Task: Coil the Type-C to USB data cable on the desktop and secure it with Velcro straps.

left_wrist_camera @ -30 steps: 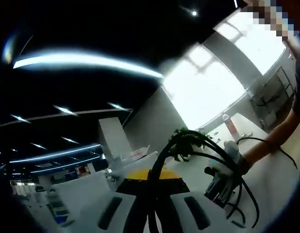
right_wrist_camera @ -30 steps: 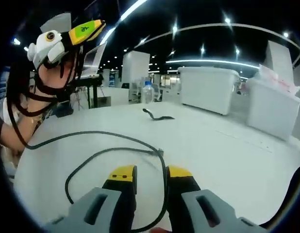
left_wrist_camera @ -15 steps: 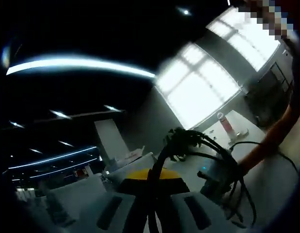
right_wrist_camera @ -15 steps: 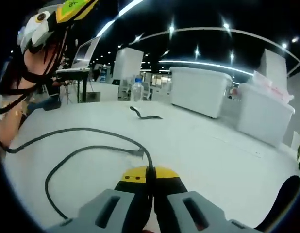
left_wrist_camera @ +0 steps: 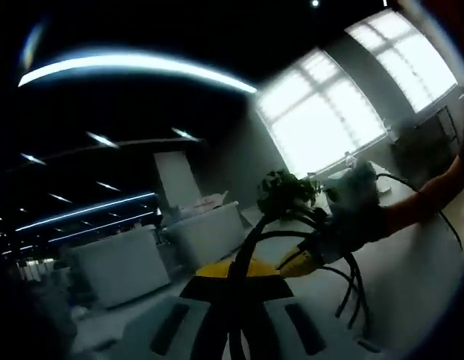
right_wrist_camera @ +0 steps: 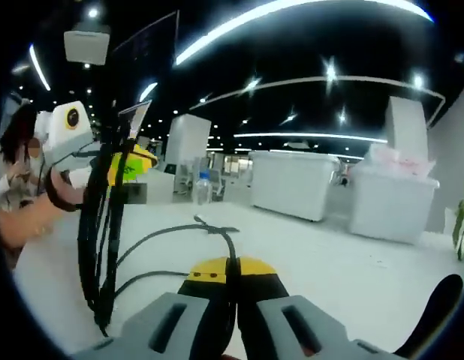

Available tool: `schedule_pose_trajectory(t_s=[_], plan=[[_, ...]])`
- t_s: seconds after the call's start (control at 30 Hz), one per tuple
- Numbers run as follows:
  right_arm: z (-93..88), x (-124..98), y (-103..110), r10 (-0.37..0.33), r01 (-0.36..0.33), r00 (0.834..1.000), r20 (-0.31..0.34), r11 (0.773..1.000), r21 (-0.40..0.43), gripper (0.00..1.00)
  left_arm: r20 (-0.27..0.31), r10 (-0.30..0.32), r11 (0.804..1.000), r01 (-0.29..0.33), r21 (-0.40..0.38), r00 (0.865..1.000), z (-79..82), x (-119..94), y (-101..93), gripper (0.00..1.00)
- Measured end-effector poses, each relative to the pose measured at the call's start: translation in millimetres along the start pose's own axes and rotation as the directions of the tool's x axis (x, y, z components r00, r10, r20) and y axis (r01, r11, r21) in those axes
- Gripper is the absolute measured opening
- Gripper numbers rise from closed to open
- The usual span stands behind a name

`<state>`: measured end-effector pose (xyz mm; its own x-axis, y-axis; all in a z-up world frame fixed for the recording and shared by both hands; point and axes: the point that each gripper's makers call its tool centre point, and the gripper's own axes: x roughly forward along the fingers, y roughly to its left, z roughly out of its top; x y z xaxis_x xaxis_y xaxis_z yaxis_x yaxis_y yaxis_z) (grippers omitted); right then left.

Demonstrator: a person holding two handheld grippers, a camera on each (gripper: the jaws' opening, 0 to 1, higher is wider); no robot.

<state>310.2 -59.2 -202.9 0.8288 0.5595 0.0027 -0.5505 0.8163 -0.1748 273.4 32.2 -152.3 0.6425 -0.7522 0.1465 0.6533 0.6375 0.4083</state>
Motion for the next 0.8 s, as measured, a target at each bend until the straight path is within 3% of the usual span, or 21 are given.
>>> schedule_pose_trajectory(t_s=[0.27,0.53,0.8], plan=[[18.5,-9.6,-9.7,-0.044,0.041,0.996,0.074,0.998,0.039,0.02,-0.044,0.013,0.999,-0.011,0.035,0.999,-12.9,3.3,-0.6,0.04],[27.6,-12.6,-3.6,-0.028,0.025,0.994,0.108,0.999,0.033,0.02,-0.069,0.063,0.989,-0.053,0.141,0.996,-22.7,6.8,3.3,0.04],[36.5,-15.5,4.0,-0.013,0.009,0.989,0.150,1.000,0.029,0.02,-0.082,0.074,0.985,-0.061,0.158,0.994,-28.4,8.1,3.9,0.04]])
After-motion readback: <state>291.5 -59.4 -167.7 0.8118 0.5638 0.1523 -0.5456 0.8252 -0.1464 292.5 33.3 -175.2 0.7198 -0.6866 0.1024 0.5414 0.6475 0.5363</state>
